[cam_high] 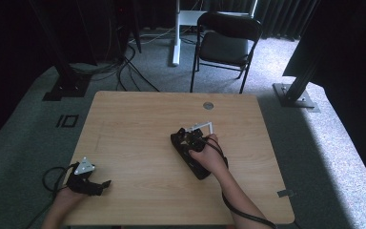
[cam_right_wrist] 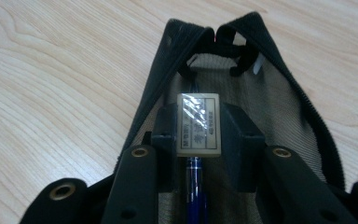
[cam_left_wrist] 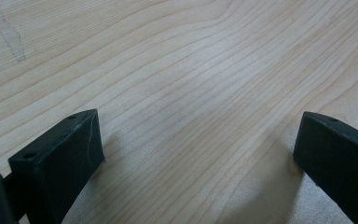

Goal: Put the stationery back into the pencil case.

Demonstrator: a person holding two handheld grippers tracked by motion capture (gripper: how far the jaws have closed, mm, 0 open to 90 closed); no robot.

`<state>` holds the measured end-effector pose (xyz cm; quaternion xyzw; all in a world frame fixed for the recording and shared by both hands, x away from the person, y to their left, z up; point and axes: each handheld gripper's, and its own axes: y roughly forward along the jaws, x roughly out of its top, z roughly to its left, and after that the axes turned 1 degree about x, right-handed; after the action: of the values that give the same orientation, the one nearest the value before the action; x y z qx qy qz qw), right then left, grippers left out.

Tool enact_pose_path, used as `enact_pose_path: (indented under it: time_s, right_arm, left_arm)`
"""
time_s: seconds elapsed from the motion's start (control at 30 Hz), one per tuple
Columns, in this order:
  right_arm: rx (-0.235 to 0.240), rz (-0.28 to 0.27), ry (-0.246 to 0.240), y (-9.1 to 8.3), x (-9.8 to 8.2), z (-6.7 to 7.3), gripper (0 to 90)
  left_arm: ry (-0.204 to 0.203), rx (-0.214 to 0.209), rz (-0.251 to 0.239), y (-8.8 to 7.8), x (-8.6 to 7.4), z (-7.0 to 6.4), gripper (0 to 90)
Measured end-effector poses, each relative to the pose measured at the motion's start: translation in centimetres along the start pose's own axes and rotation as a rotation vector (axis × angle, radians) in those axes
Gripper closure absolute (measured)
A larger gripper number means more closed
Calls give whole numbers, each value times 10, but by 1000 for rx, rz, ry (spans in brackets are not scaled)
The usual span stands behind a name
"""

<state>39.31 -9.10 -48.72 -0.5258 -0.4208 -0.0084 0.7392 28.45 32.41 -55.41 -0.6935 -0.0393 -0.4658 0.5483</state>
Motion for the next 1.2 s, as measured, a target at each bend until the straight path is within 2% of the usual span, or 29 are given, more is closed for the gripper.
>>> enact_pose_path:
  time_s: [0.17, 0.27, 0.33, 0.43, 0.67, 0.8, 0.87, 1.0, 1.2]
  right_arm:
    - [-16, 15, -3, 4, 1, -1, 679]
    - [-10, 19, 5, 5, 1, -2, 660]
    - [-3, 15, 11, 4, 1, -3, 625]
    - [0, 0, 9, -2, 1, -4, 626]
    - [22, -135, 21, -34, 7, -10, 606]
    - [-25, -191, 50, -50, 8, -27, 599]
    - [-66, -196, 72, -52, 6, -40, 598]
    - [-102, -190, 97, -49, -2, -60, 598]
    - [-163, -150, 139, -32, -14, -87, 598]
  left_arm:
    - [0, 0, 0, 0, 0, 0, 16]
    - [1, 0, 0, 0, 0, 0, 16]
    - [0, 0, 0, 0, 0, 0, 16]
    - [0, 0, 0, 0, 0, 0, 16]
    - [0, 0, 0, 0, 0, 0, 16]
    - [0, 0, 0, 0, 0, 0, 16]
    - [0, 0, 0, 0, 0, 0, 16]
    - [0, 0, 0, 0, 0, 0, 16]
    - [0, 0, 0, 0, 0, 0, 16]
